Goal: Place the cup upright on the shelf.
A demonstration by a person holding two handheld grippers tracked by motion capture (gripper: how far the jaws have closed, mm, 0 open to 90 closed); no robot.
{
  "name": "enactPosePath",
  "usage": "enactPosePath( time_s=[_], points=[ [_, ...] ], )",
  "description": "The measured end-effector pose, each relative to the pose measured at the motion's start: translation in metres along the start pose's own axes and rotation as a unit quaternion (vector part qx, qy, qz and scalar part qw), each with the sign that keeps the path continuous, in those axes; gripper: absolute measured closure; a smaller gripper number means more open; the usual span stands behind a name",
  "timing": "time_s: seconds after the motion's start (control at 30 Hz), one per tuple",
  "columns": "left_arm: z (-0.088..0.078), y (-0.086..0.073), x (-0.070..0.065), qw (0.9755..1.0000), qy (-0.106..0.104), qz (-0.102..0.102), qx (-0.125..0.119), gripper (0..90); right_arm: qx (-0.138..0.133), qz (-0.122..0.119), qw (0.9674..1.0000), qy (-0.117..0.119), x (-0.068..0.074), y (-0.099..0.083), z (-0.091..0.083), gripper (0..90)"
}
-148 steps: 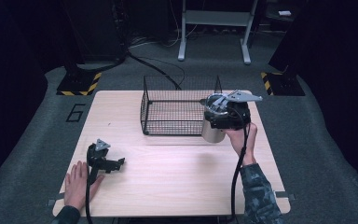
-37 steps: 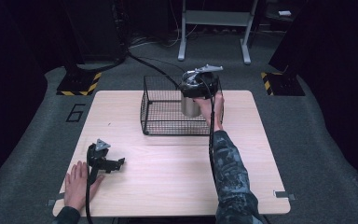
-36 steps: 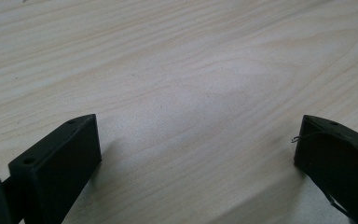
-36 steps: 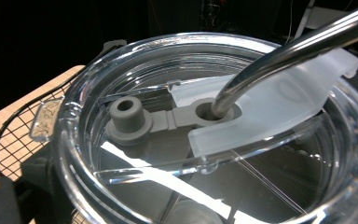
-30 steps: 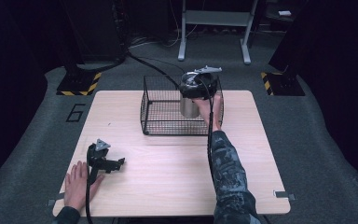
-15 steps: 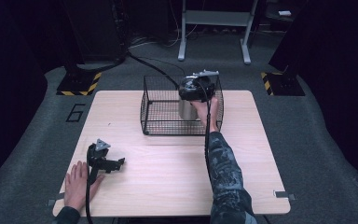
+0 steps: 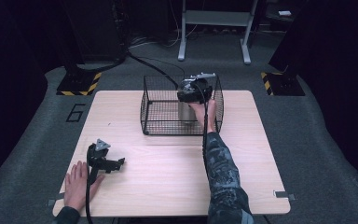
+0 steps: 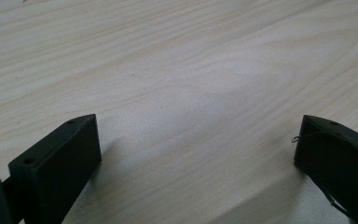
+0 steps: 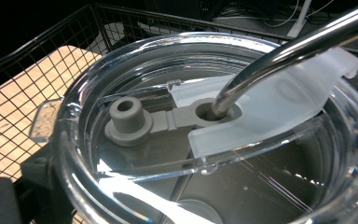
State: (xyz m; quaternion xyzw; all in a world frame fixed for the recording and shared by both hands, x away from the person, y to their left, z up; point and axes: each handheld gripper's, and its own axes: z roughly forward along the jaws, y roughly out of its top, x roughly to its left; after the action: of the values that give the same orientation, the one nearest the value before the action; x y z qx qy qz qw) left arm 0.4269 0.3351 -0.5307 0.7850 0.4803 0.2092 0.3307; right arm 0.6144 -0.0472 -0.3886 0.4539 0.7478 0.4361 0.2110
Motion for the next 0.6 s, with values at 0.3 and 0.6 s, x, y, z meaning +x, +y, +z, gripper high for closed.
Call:
enactPosePath(
  time_s=[0.3,0.6],
  points=[
    [0.000,0.000,0.000,1.0000,0.000,0.000,0.000,0.2,0.010,-0.003,0.9999,-0.002,0.002,-0.003,0.008,3.6],
    [0.001,0.000,0.000,1.0000,0.002,-0.001,-0.005,0.2,0.023,-0.004,0.9997,-0.002,0.002,-0.005,0.018,3.7]
  ],
)
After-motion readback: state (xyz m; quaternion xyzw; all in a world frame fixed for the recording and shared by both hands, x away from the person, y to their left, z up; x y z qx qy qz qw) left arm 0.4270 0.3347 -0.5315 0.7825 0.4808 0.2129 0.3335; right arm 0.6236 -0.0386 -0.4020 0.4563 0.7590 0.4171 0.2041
